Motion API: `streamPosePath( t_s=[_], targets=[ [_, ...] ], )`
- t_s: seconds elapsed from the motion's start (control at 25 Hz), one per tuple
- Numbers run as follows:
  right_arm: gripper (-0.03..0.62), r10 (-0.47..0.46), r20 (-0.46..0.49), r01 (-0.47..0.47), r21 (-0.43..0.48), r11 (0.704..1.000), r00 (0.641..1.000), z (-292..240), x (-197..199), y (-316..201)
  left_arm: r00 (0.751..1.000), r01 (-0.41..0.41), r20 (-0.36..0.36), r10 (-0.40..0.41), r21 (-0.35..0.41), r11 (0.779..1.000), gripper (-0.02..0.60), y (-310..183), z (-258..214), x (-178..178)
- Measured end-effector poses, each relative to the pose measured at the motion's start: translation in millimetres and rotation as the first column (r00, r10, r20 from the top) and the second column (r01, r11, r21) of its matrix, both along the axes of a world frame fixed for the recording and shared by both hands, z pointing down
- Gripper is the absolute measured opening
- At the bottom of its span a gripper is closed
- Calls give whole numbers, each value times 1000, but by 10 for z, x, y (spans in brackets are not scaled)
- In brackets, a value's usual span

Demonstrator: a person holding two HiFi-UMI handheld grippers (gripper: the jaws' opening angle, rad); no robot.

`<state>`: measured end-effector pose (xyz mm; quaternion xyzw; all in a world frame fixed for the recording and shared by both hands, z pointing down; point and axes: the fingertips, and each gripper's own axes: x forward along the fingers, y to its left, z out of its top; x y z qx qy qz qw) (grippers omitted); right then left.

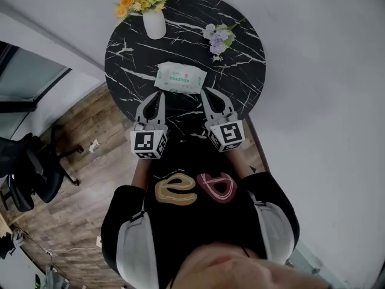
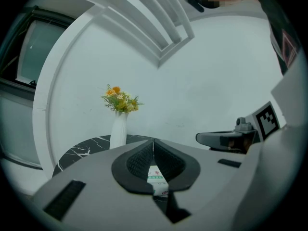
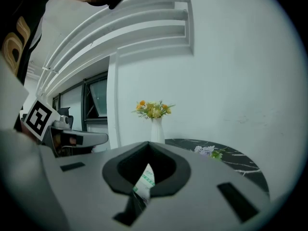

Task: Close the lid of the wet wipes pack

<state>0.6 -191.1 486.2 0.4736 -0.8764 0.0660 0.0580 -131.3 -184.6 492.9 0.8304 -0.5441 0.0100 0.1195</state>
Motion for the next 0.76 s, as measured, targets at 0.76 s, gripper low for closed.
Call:
streamPosePath(
  t_s=[0.76],
  targets=[
    [11,-52,-102,53,10,999,993,64,-46,47,999,-14,-29,14,-7,1000,20,70,77,42]
  ],
)
